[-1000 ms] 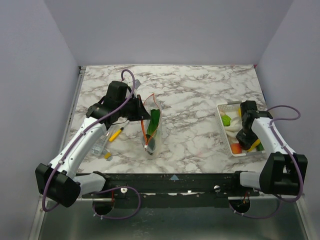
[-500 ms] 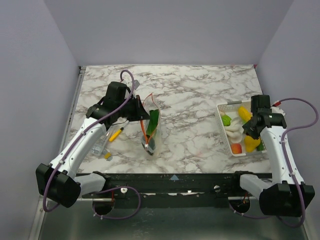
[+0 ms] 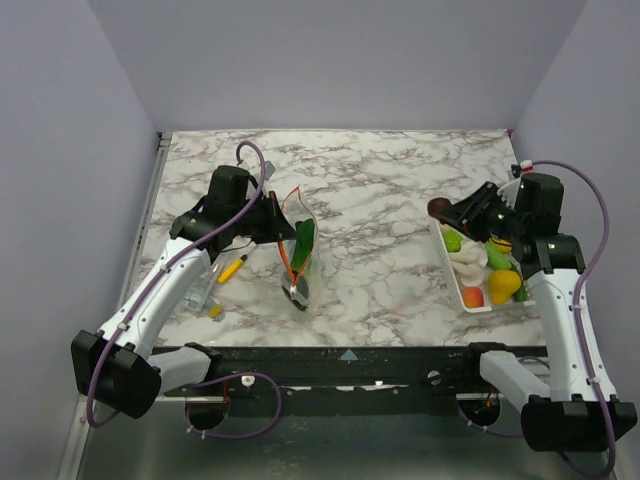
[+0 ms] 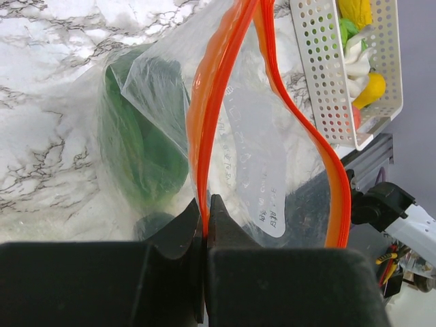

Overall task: Place the food in the zip-top bag and seal the zipper
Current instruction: Pick up the fake vegetable from the bin, then place the fake vegetable in the zipper food storage bag.

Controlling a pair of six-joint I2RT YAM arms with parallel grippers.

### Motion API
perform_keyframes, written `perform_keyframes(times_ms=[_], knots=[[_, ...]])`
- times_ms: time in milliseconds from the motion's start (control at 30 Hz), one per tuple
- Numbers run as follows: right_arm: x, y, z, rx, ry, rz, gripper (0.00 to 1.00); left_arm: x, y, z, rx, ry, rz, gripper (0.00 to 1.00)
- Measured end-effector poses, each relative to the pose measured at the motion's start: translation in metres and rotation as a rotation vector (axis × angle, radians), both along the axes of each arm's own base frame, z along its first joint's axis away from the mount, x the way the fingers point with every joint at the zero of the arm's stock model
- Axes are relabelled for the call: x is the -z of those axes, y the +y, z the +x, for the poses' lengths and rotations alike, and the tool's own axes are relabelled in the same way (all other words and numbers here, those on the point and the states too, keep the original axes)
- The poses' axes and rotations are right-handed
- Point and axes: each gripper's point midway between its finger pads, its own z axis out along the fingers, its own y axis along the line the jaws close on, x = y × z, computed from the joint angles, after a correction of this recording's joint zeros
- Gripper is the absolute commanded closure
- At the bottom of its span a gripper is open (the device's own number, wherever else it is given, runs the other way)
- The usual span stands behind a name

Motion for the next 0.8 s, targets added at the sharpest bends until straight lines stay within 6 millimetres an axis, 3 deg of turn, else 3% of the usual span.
perform_keyframes(times_ms=[100, 200, 300, 400, 533, 667, 800], knots=[[-0.032, 0.050, -0.003, -0.203, -0.109, 0.130, 1.00, 0.000, 0.000, 0.000, 0.000, 0.000, 0.000, 1.00], [-0.056, 0.110, -0.024, -0.437, -0.174, 0.225, 1.00, 0.000, 0.001, 0.001, 0.000, -0.003, 0.004, 1.00], [-0.066, 0.162, -0.054, -0.635, -0.186, 0.283, 1.00, 0.001, 0.002, 0.001, -0.002, -0.009, 0.012, 1.00], [-0.062, 0.209, -0.084, -0.801, -0.158, 0.317, 1.00, 0.001, 0.002, 0.002, -0.003, -0.013, 0.017, 1.00], [-0.052, 0.246, -0.098, -0.894, -0.124, 0.333, 1.00, 0.002, 0.003, 0.003, -0.004, -0.016, 0.021, 1.00], [-0.044, 0.275, -0.096, -0.923, -0.102, 0.328, 1.00, 0.002, 0.004, 0.003, -0.009, -0.019, 0.027, 1.00], [-0.046, 0.290, -0.090, -0.919, -0.108, 0.328, 0.99, 0.001, 0.005, 0.004, -0.013, -0.028, 0.031, 1.00]])
